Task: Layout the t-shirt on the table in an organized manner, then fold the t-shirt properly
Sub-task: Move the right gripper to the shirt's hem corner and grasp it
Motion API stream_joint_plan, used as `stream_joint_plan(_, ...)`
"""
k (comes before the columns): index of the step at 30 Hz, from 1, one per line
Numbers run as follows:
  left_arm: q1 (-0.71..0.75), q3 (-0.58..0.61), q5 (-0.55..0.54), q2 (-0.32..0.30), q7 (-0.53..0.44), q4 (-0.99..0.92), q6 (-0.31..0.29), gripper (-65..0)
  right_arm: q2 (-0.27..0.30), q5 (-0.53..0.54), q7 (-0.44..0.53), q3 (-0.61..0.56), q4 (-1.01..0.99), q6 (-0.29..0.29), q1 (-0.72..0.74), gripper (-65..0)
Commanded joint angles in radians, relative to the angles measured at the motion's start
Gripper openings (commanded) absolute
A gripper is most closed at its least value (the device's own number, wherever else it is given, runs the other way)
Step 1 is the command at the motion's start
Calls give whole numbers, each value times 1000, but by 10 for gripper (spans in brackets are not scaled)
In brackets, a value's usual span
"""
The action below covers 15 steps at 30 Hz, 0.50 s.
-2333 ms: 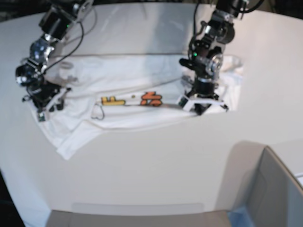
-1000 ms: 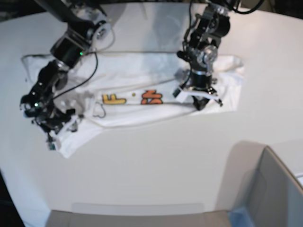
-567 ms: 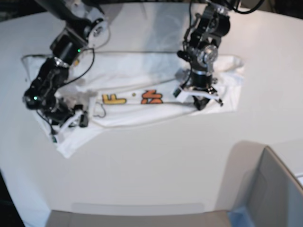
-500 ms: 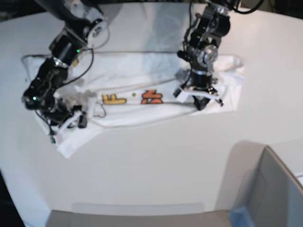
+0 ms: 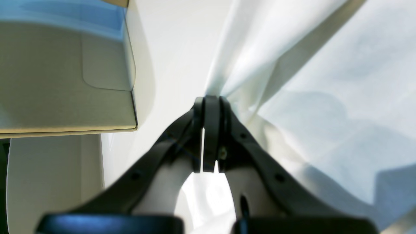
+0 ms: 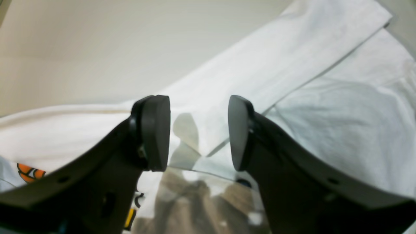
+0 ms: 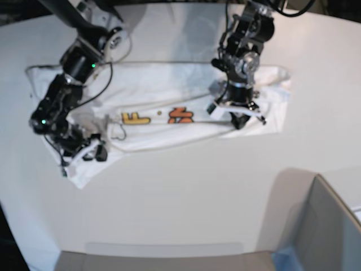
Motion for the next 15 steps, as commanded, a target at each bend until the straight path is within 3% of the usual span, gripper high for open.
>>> stream_joint_plan(1, -12, -5, 17, 0, -5, 17, 16, -650, 1, 22, 43, -3, 14, 14, 30, -363)
stream_joint_plan(4, -12, -5, 17, 0, -5, 17, 16, -650, -2, 43, 52, -1, 23, 14, 27, -363)
stream_joint_plan(9, -12, -5, 17, 0, -5, 17, 16, -650, 7, 169, 51, 32, 53, 14, -18, -363)
stream_joint_plan(15, -12, -5, 17, 0, -5, 16, 16, -650, 11, 195, 56, 34, 115, 14, -53, -363)
